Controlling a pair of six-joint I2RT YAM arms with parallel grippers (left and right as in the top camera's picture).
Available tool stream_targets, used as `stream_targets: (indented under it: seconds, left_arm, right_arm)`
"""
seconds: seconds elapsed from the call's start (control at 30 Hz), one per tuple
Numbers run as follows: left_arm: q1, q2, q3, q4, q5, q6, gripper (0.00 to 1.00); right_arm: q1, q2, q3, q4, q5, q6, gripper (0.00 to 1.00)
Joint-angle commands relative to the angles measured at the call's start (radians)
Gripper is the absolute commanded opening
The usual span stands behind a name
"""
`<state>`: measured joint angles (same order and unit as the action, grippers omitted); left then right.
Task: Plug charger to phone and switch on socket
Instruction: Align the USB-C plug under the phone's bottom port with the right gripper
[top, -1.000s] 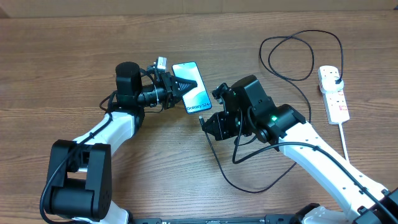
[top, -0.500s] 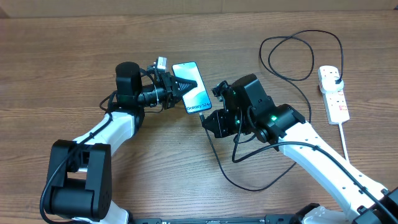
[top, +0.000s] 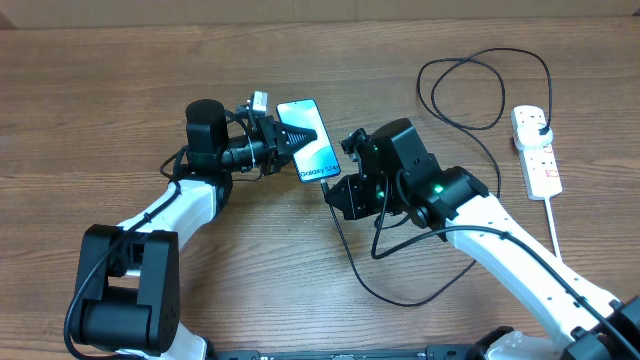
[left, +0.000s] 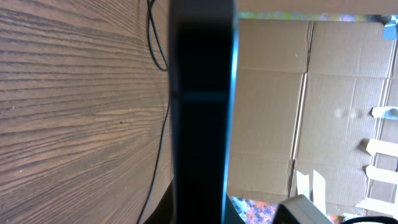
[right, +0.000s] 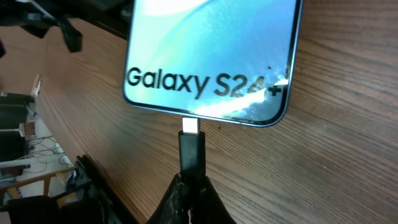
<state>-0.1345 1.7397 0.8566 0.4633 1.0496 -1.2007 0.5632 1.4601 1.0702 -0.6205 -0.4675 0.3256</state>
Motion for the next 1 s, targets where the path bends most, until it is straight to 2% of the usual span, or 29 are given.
stream_targets:
  seconds: [0.0, 0.97]
  left_arm:
    - [-0.005, -0.004, 0.012, 0.012, 0.017, 0.019, 0.04]
    - [-0.004, -0.004, 0.012, 0.012, 0.016, 0.035, 0.04]
  right_arm:
    - [-0.002, 0.033, -0.003, 0.006, -0.001, 0.015, 0.04]
    - [-0.002, -0.023, -0.003, 0.008, -0.019, 0.023, 0.04]
